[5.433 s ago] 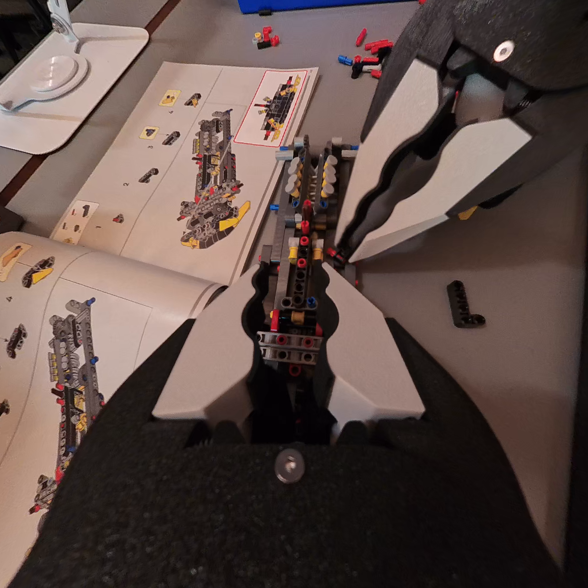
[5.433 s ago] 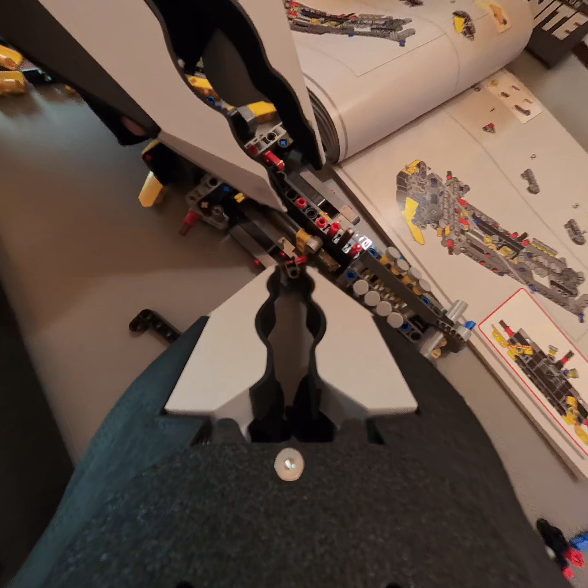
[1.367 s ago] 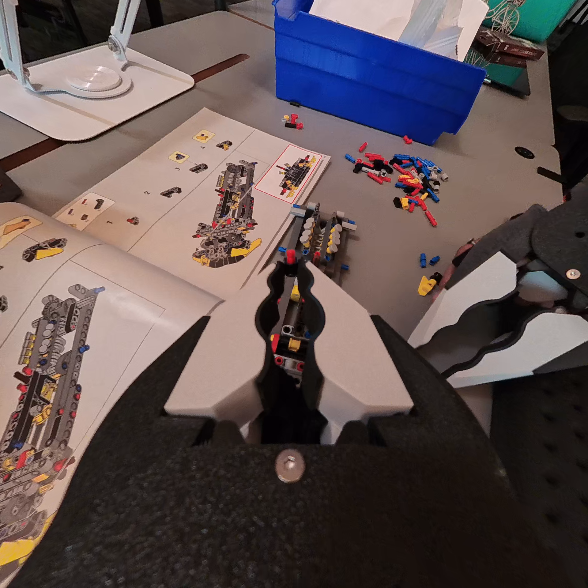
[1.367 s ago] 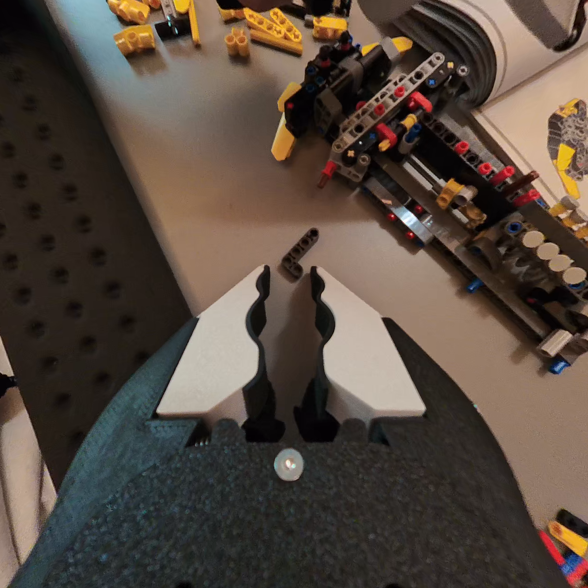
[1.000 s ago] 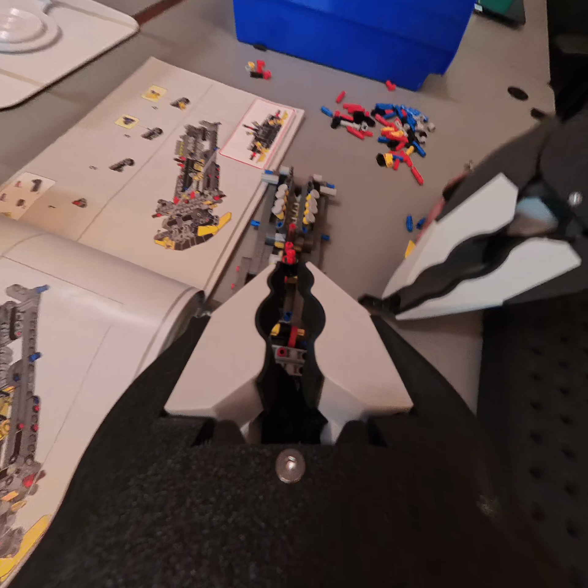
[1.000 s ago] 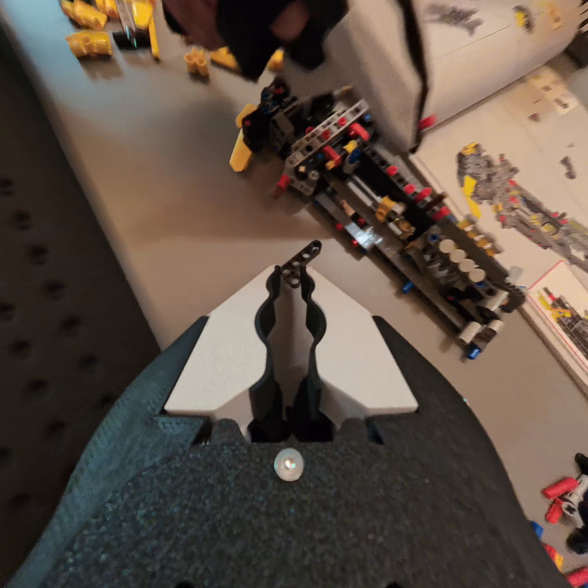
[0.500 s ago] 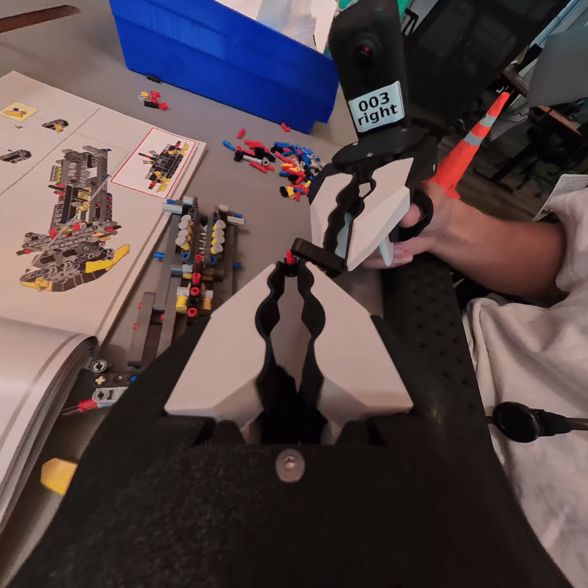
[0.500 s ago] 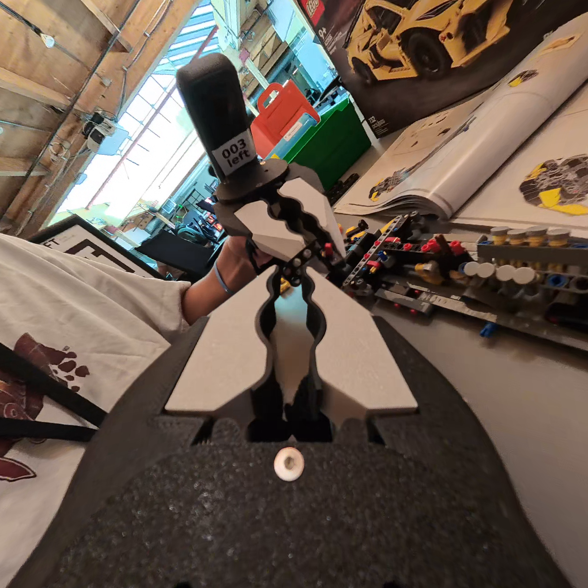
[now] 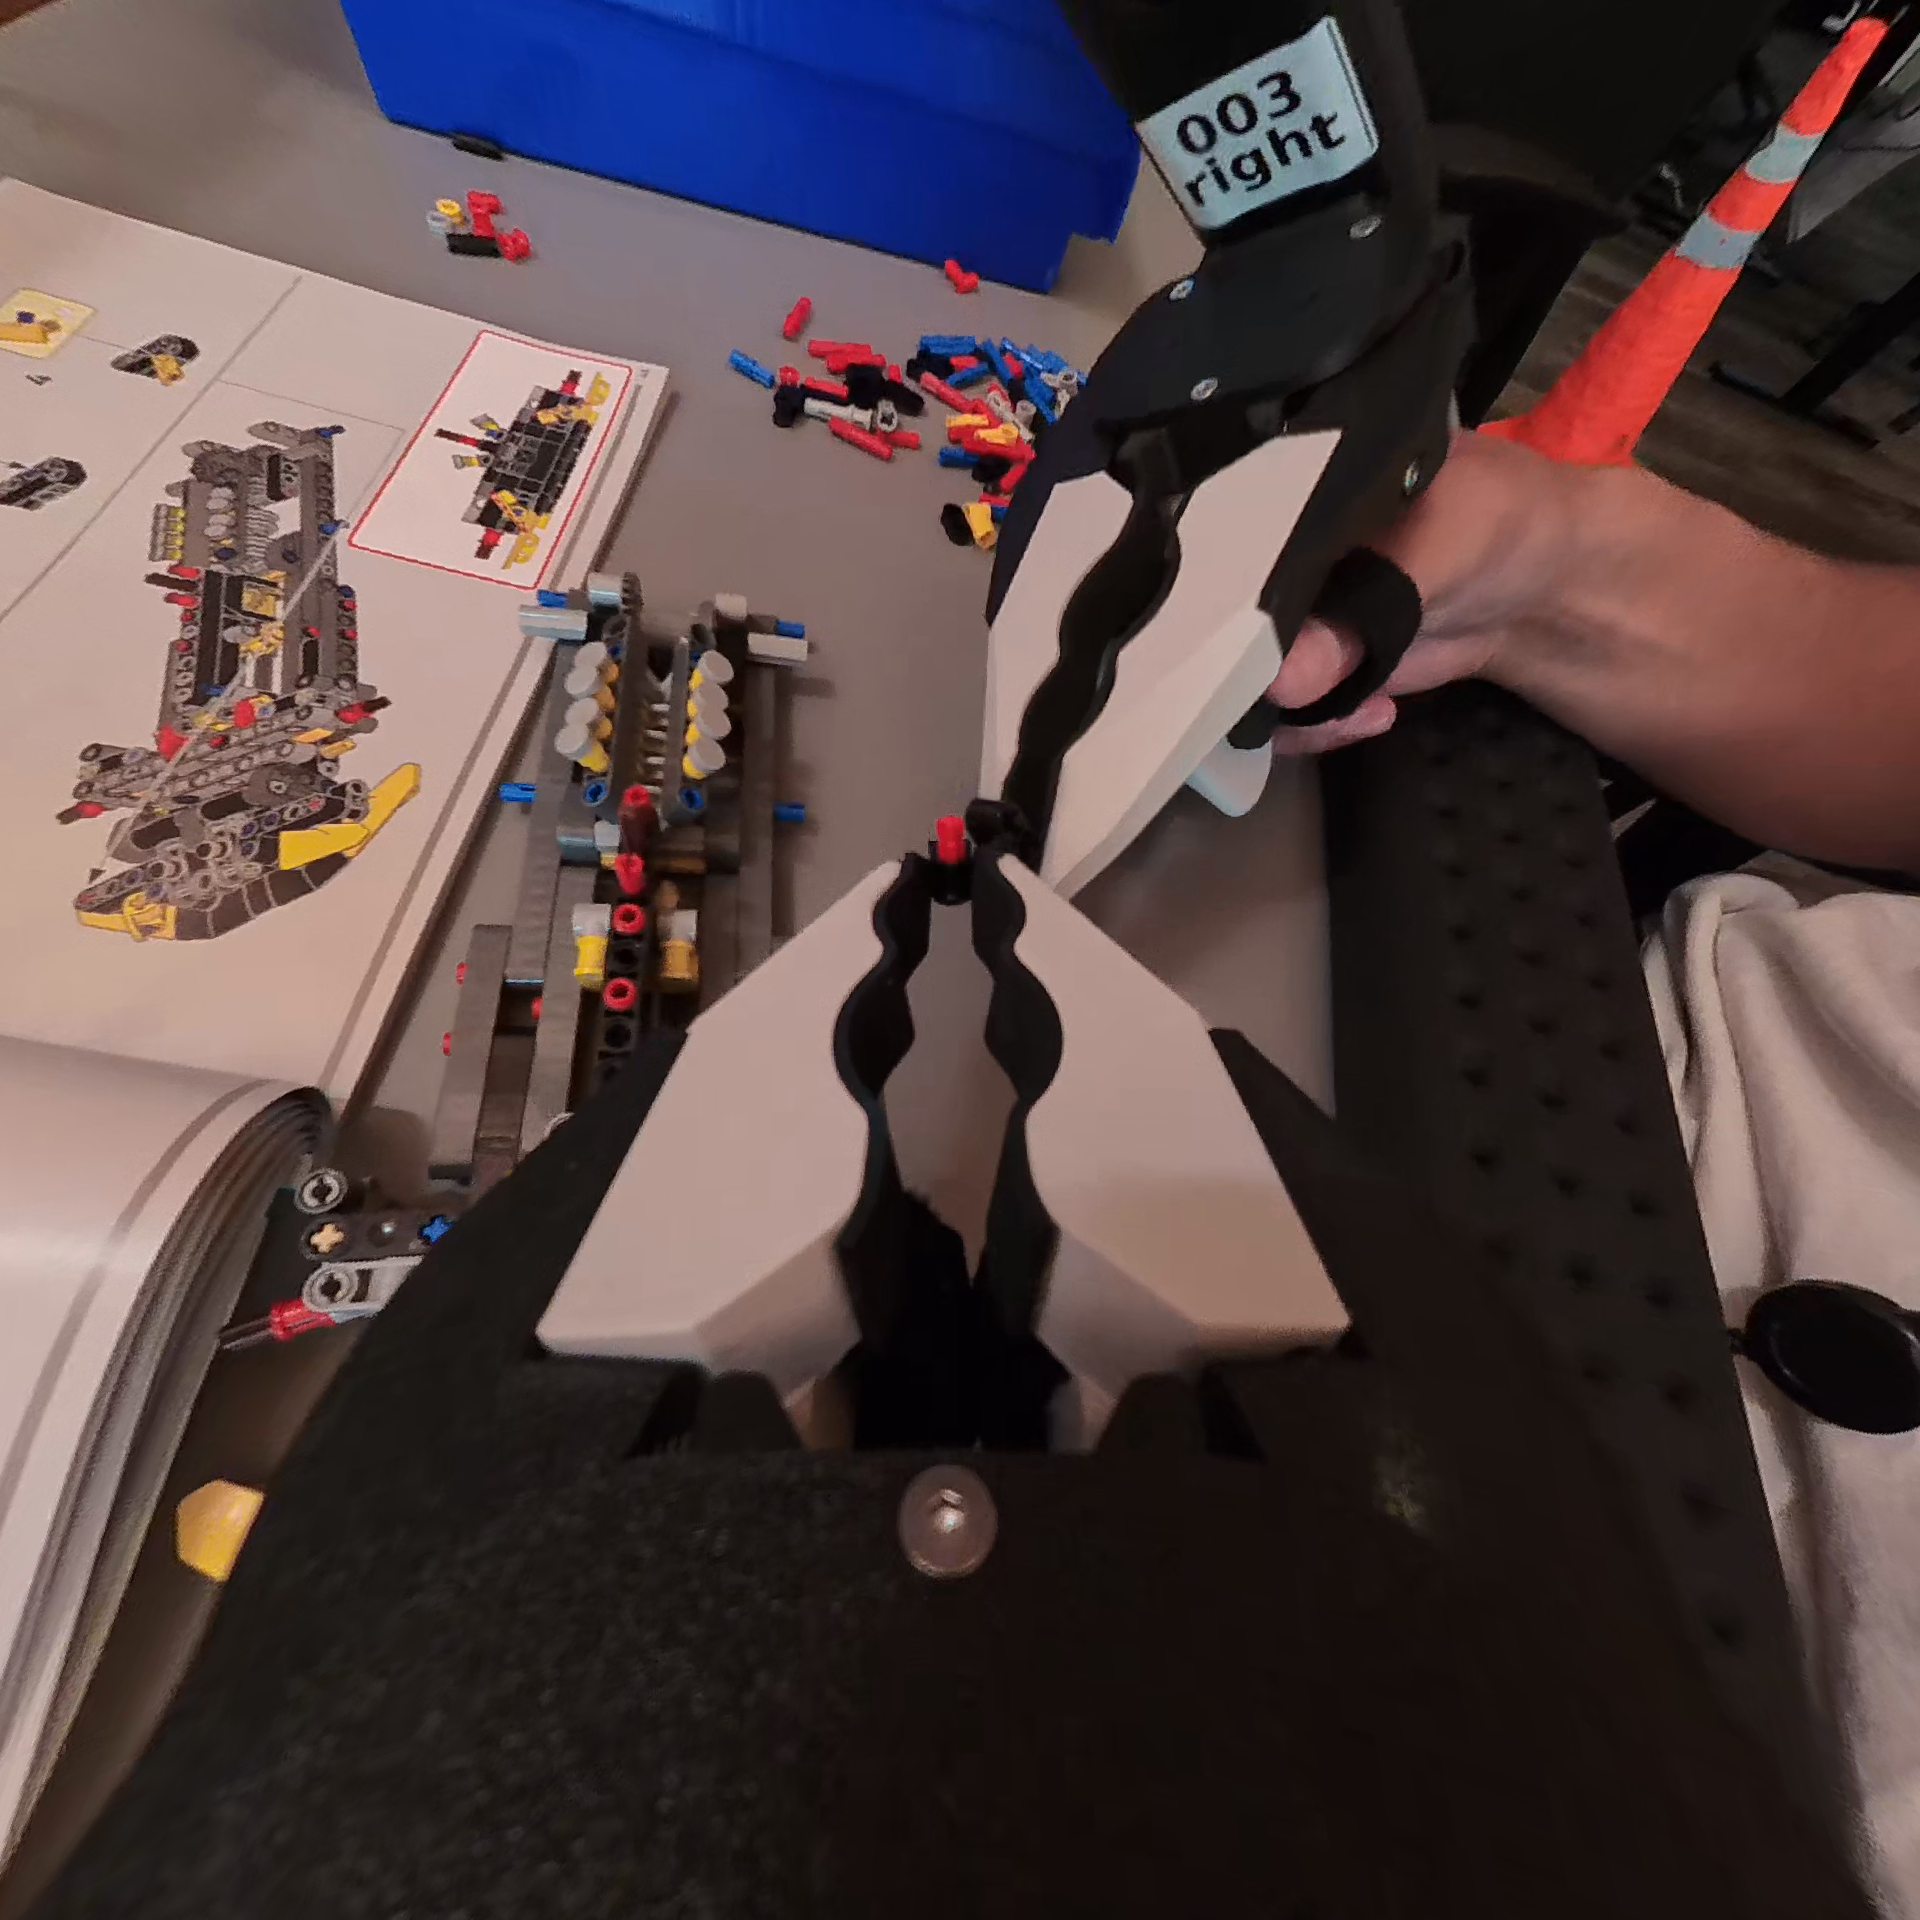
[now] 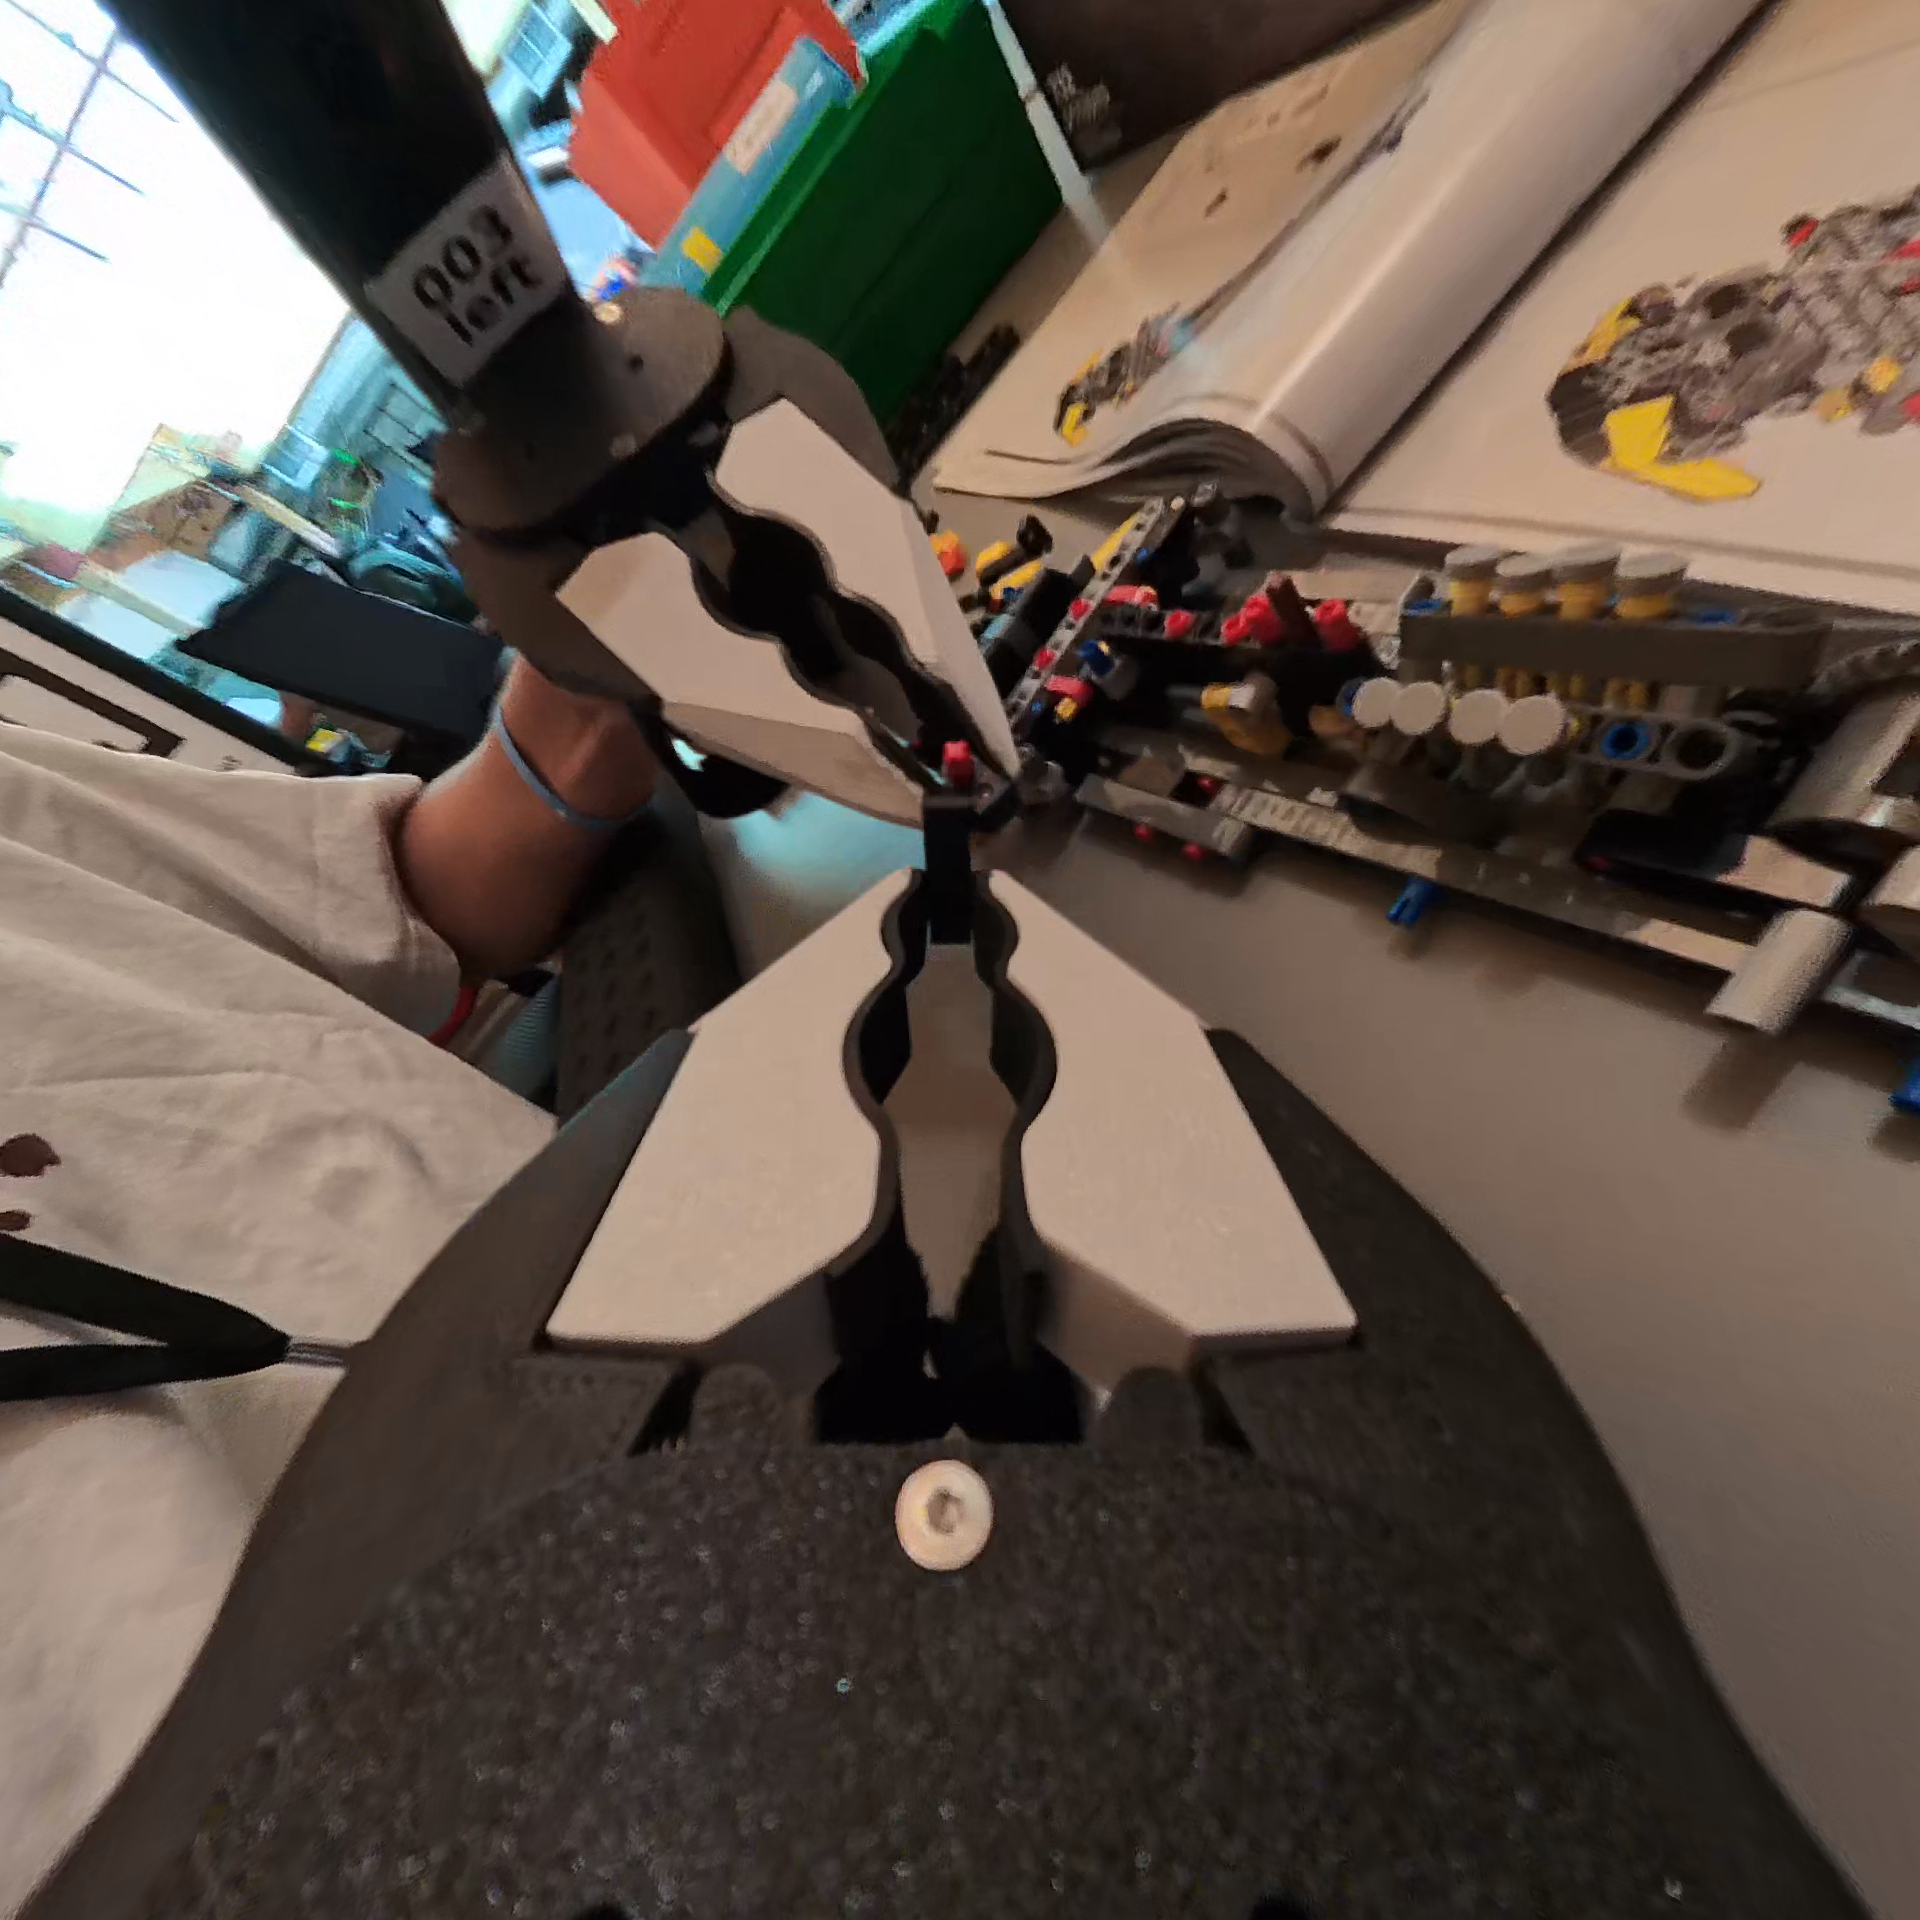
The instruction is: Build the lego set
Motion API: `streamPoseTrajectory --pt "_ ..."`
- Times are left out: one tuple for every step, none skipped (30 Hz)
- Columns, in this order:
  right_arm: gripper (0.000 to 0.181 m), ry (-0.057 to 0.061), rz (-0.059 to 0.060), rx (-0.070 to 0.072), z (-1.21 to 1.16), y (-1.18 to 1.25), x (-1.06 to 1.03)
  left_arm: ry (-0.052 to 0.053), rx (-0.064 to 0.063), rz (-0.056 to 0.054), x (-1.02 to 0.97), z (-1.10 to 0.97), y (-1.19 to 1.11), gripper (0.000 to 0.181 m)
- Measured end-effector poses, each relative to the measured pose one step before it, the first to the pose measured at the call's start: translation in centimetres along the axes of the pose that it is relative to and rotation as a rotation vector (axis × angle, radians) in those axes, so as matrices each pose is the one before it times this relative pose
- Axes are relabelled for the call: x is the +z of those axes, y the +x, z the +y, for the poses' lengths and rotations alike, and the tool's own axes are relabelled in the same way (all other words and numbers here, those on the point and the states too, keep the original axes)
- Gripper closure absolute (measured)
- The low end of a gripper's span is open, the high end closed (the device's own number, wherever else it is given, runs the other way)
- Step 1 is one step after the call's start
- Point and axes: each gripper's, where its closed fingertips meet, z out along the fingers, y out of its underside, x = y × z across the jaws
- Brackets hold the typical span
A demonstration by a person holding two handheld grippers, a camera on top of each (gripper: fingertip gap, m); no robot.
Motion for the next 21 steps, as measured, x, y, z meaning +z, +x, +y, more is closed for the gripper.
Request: streamPoseTrajectory --pt "0.175 -0.0191 0.0402 -0.017 0.278 0.527 0.036 -0.0074 0.0035 0.0011 0.101 0.14 0.064 0.175" --pt "0.173 -0.0334 0.0426 -0.0287 0.505 0.524 0.07 -0.0108 0.0033 0.0043 0.103 0.192 0.104 0.175" --pt "0.173 -0.0457 0.0438 -0.0237 0.704 0.567 0.098 -0.0134 0.0053 0.0009 0.124 0.244 0.061 0.175" --pt "0.175 -0.0492 0.0337 -0.0118 0.789 0.458 0.148 -0.016 0.0074 -0.0031 0.135 0.298 0.001 0.175" --pt "0.175 -0.0349 0.0221 -0.004 0.581 0.308 0.138 -0.016 0.011 -0.012 0.131 0.285 -0.136 0.175" --pt "0.175 -0.0186 0.0137 0.0063 0.285 0.185 0.001 -0.014 0.0146 -0.0206 0.076 0.245 -0.283 0.175" --pt "0.175 -0.0296 -0.0109 0.0106 0.386 -0.214 -0.037 -0.0137 0.0127 -0.0177 0.024 0.261 -0.286 0.175" --pt "0.175 -0.0514 -0.0296 0.0032 0.668 -0.488 0.013 -0.0107 0.0057 -0.0069 -0.016 0.2 -0.161 0.175" --pt "0.175 -0.0725 -0.0484 0.0047 0.947 -0.74 0.072 -0.0015 -0.0017 -0.0001 -0.037 0.029 -0.046 0.175" --pt "0.175 -0.0699 -0.0531 -0.0055 0.853 -0.824 0.057 0.0052 -0.0044 0.0032 -0.046 -0.106 0.041 0.175" --pt "0.175 -0.0423 -0.0077 -0.0233 0.471 -0.213 -0.036 0.0054 -0.0019 0.0046 -0.041 -0.135 0.116 0.175" --pt "0.175 -0.0387 0.0051 -0.0467 0.418 -0.103 -0.058 0.0031 0.0023 0.0041 -0.026 -0.09 0.135 0.175" --pt "0.175 -0.053 -0.0011 -0.0463 0.578 -0.199 -0.016 0.0004 0.005 0.0017 -0.002 -0.037 0.125 0.175" --pt "0.175 -0.0505 0.019 -0.0384 0.417 0.2 -0.031 -0.0014 0.0058 -0.0008 0.018 -0.002 0.066 0.175" --pt "0.174 -0.0219 0.0194 -0.0214 -0.091 0.297 -0.139 -0.0003 0.0041 -0.0015 0.006 0.0 0.021 0.175" --pt "0.174 -0.0225 0.0187 -0.02 -0.105 0.382 -0.136 0.0016 0.0002 -0.0007 -0.009 -0.032 -0.007 0.175" --pt "0.174 -0.0204 0.0192 -0.0225 -0.13 0.449 -0.157 0.0032 -0.0031 0.0004 -0.028 -0.053 -0.013 0.175" --pt "0.174 -0.0153 0.0169 -0.0194 -0.156 0.462 -0.134 0.0049 -0.0048 0.0016 -0.045 -0.076 -0.02 0.175" --pt "0.174 -0.0178 0.0037 -0.0084 -0.082 0.321 -0.105 0.0057 -0.0052 0.0024 -0.075 -0.101 -0.009 0.175" --pt "0.171 -0.0171 -0.0124 -0.0062 -0.066 0.066 -0.098 0.0051 -0.0048 0.0015 -0.084 -0.08 -0.034 0.175" --pt "0.166 -0.0155 -0.0235 -0.0192 -0.013 -0.133 -0.051 0.0045 -0.0032 -0.0028 -0.099 -0.088 -0.102 0.175"
